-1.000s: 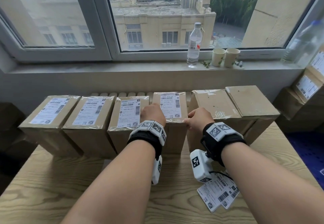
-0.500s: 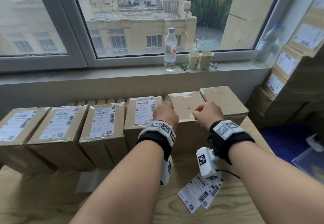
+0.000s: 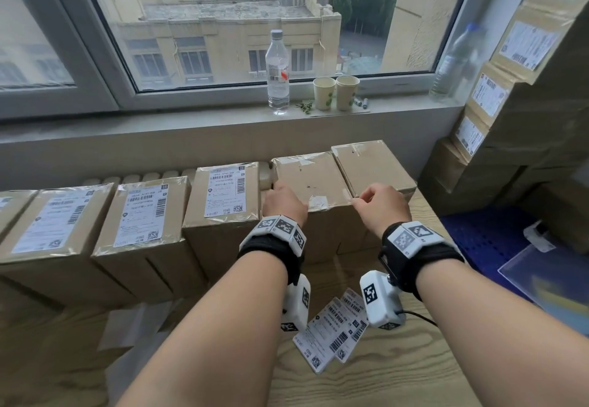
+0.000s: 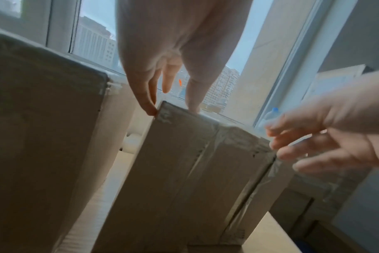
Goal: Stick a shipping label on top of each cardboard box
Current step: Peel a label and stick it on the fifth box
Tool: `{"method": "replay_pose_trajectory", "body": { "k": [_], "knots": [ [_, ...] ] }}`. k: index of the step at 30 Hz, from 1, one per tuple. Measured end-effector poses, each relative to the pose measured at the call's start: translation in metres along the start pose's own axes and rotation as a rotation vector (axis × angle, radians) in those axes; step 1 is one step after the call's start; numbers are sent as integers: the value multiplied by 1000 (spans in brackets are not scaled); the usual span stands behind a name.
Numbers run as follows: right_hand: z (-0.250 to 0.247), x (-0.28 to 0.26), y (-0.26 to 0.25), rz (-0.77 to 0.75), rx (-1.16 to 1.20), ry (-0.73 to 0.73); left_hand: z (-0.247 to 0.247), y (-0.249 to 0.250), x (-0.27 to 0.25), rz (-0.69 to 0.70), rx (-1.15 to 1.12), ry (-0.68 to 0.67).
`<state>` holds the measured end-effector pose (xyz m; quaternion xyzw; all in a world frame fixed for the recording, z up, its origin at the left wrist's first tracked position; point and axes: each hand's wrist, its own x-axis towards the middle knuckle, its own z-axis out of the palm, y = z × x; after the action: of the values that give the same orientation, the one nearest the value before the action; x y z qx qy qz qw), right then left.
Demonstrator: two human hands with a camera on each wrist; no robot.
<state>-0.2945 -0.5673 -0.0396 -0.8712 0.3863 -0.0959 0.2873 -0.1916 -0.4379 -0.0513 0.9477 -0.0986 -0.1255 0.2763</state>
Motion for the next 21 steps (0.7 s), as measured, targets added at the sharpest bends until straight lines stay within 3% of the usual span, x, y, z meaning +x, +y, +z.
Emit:
{"method": "replay_pose_trajectory", "body": {
  "k": [3,10,21],
  "knots": [
    [1,-2,0,19,-11,-7,-2,-2,-4,-46,-19,-27],
    [10,-15,4,39,-64,-184,-4,-9,-23,-70,-71,-115],
    [-11,-43,0,-28,-5,-111,-32,-23,-62,-31,-330,-116]
  ]
}}
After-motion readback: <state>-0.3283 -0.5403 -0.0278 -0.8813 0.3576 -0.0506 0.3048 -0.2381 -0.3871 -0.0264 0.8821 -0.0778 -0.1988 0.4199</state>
